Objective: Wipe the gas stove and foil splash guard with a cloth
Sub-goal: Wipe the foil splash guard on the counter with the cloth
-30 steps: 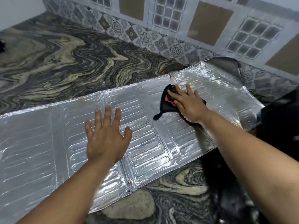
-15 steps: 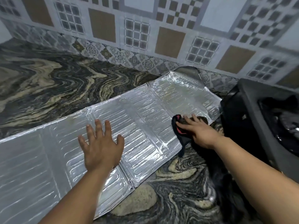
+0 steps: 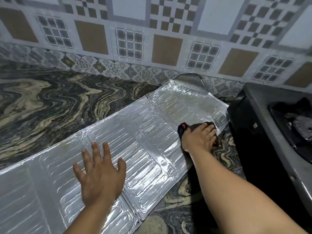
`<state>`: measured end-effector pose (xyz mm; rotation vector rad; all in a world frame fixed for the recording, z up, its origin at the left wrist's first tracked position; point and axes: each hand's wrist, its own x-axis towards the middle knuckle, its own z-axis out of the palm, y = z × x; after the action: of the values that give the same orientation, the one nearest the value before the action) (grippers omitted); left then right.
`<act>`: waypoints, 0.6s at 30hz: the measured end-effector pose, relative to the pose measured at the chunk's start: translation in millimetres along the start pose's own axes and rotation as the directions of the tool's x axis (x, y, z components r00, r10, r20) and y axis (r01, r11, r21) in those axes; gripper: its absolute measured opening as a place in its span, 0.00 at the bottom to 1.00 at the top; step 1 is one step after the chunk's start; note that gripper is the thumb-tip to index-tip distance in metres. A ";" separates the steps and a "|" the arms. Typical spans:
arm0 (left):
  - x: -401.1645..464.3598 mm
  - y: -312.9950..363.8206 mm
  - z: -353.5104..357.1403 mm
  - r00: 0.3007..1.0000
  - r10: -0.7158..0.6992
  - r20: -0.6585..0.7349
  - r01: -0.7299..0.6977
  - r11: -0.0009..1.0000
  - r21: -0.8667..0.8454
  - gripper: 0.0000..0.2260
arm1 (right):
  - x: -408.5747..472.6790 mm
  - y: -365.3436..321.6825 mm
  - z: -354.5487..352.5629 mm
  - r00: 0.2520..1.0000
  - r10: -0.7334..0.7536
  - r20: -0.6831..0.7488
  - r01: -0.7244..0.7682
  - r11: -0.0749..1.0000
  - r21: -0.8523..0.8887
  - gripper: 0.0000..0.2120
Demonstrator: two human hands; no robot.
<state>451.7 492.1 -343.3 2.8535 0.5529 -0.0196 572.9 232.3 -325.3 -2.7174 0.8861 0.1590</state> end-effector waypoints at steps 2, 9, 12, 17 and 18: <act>0.1 0.3 0.6 1.000 -0.003 0.004 0.003 1.000 0.008 0.33 | 15.0 -5.9 0.7 0.998 -0.054 0.013 0.054 0.998 -0.030 0.35; 1.1 2.9 -0.8 1.000 -0.016 0.010 0.016 0.999 0.048 0.33 | 65.8 -37.3 -2.3 0.965 -0.257 0.055 0.262 0.961 -0.091 0.33; 1.9 3.1 -1.2 0.999 -0.026 0.019 0.025 0.998 0.051 0.33 | 83.9 -60.4 0.2 0.940 -0.335 0.064 0.340 0.933 -0.115 0.33; 2.3 4.9 -2.9 0.999 -0.037 0.027 0.036 0.998 0.049 0.33 | 108.0 -104.4 4.8 0.870 -0.484 0.095 0.493 0.858 -0.145 0.33; 2.2 5.1 -3.4 0.999 -0.041 0.026 0.040 0.998 0.054 0.33 | 111.4 -112.1 5.3 0.853 -0.512 0.102 0.522 0.840 -0.151 0.33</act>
<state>455.5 489.1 -339.0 2.8891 0.6136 -0.0813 728.9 258.1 -325.9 -2.9818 0.0951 0.2068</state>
